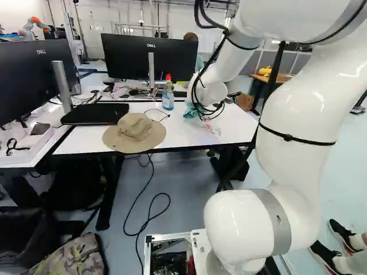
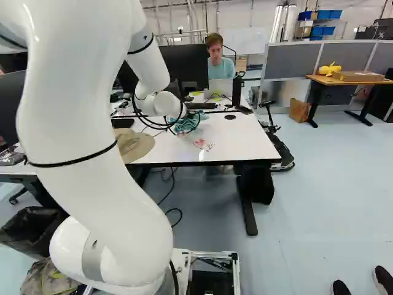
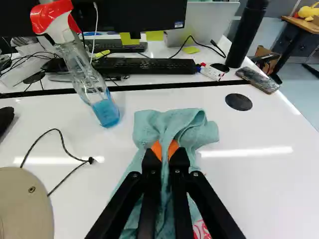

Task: Clean the table with the green towel

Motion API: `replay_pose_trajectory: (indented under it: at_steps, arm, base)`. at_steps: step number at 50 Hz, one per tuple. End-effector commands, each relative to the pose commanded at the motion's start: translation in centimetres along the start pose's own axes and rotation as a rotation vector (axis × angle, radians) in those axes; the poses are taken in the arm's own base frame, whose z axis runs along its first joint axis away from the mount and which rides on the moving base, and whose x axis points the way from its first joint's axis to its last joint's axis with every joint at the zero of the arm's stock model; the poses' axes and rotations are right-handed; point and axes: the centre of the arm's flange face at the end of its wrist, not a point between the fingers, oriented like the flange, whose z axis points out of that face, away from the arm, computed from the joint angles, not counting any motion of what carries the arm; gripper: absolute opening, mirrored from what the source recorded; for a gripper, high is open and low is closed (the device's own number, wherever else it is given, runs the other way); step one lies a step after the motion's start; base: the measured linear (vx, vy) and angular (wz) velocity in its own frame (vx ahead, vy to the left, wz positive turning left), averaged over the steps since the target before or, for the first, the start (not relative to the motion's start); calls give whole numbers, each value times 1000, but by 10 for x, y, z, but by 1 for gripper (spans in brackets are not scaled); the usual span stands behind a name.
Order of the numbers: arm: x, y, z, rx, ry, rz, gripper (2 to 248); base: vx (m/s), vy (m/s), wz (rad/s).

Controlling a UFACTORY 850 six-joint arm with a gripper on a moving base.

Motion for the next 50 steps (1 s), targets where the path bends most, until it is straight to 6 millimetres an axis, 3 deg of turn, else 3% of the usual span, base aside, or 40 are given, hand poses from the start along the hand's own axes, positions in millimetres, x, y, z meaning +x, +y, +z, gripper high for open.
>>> replay_pose_trajectory:
  at_steps: [50]
  arm:
    - [-49,40,-80,-83,-10,51,33]
  base:
    - [0,0,0]
